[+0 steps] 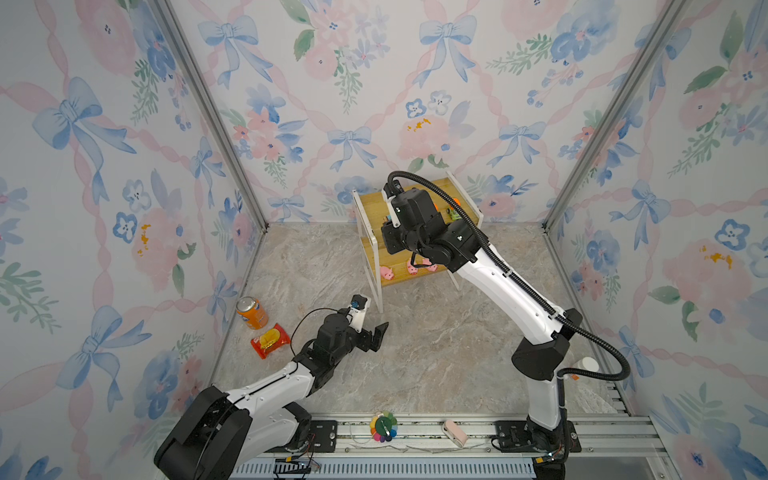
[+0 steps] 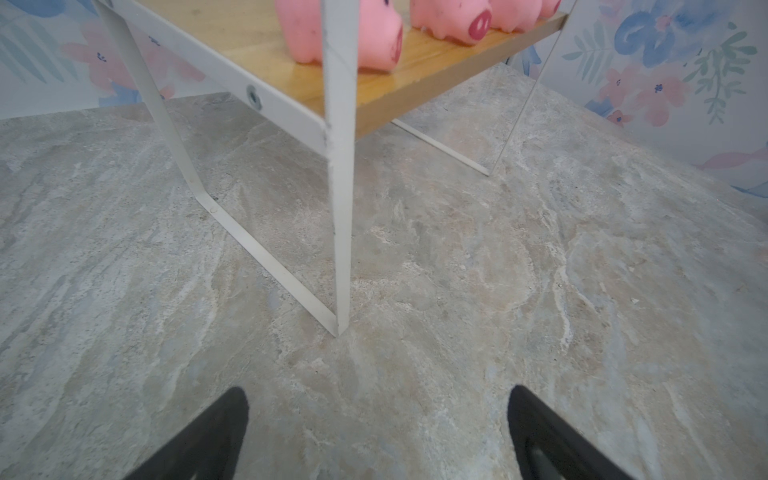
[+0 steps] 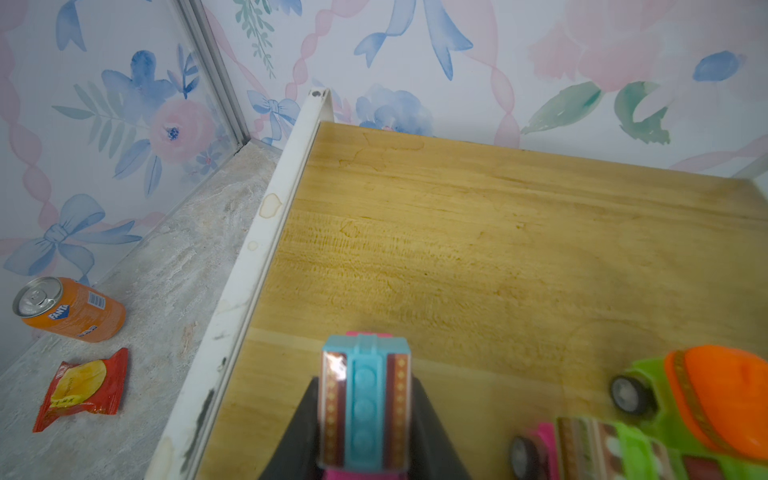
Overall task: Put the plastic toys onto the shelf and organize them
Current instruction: 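Lower the pink truck onto the top shelf beside the other trucks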
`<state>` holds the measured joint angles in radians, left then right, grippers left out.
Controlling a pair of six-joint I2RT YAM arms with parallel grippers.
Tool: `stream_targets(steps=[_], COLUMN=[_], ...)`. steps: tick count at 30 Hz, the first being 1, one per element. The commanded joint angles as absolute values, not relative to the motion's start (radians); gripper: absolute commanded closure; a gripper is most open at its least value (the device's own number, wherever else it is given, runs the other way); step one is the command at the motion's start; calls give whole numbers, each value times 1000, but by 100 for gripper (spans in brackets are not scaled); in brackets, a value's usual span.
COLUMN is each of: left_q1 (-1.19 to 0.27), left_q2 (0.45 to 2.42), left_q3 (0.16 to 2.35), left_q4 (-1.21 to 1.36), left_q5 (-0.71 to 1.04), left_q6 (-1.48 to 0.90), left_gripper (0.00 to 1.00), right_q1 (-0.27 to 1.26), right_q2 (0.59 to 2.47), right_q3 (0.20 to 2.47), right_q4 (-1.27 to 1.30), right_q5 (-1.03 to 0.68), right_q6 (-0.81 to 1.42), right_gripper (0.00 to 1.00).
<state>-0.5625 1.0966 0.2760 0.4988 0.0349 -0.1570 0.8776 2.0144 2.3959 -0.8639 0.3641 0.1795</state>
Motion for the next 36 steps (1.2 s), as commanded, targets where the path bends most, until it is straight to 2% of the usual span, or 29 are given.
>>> stream_targets(steps=[1, 36], left_q1=[-560, -560], left_q2=[1095, 1101], left_q3=[266, 269], left_q4=[486, 486], left_q5=[31, 31], left_q6=[-138, -135], left_gripper=[2, 2], right_q1=[874, 891], right_q2=[2022, 1968], right_q3=[2428, 2413], right_q4=[-892, -885], right_q5=[365, 383], right_q6=[194, 196], right_gripper=[73, 72])
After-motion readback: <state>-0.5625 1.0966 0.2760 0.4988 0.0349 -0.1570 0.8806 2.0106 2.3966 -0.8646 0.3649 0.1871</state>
